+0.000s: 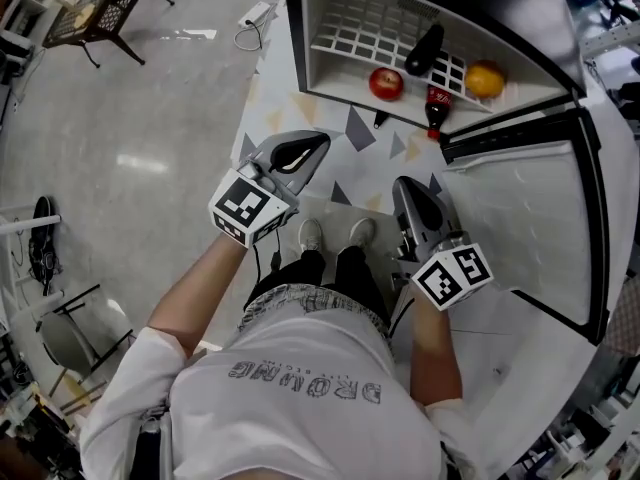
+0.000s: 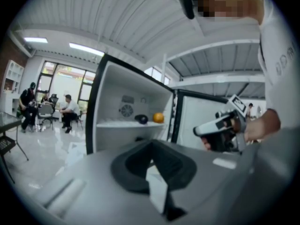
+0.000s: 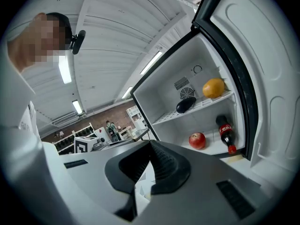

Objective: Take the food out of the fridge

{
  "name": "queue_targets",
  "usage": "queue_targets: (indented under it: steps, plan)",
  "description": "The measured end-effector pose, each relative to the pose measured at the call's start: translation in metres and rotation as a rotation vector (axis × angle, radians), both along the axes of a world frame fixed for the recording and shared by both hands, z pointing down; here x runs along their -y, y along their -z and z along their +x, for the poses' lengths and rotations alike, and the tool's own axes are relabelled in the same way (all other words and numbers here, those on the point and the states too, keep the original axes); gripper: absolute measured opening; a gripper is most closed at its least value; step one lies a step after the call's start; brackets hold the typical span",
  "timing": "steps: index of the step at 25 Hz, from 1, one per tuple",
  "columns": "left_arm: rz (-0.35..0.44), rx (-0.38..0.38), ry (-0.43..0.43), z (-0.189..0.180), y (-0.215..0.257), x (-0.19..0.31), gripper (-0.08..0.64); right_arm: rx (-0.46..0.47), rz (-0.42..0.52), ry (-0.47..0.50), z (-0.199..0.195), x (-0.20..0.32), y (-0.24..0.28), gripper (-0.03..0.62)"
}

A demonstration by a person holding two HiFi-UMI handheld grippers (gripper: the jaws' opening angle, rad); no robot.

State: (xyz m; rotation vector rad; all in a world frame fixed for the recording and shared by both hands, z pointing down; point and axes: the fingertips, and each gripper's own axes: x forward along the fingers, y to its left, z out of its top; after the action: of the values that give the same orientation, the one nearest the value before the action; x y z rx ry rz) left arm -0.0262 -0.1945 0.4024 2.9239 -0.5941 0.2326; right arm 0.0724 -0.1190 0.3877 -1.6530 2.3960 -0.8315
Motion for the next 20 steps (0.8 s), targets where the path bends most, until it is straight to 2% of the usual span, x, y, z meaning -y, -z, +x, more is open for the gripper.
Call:
queue_targets:
  steps: [4, 7, 14, 20]
  plan:
    - [0.01, 0.008, 0.008, 0.013, -0.004, 0.013, 0.008, 0.01, -0.007, 0.009, 0.01, 0.012, -0.006, -0.011]
    - [0.004, 0.046, 0.016, 0.022, -0.017, 0.022, 0.008, 0.011, -0.01, 0.021, 0.019, 0.021, -0.01, -0.011]
    - [0.021, 0.069, 0.019, 0.057, -0.032, 0.041, 0.008, 0.051, -0.01, 0.052, 0.04, 0.039, -0.018, -0.011]
    - [0.021, 0.12, 0.035, 0.082, -0.058, 0.06, 0.009, 0.061, -0.015, 0.088, 0.052, 0.054, -0.027, -0.011]
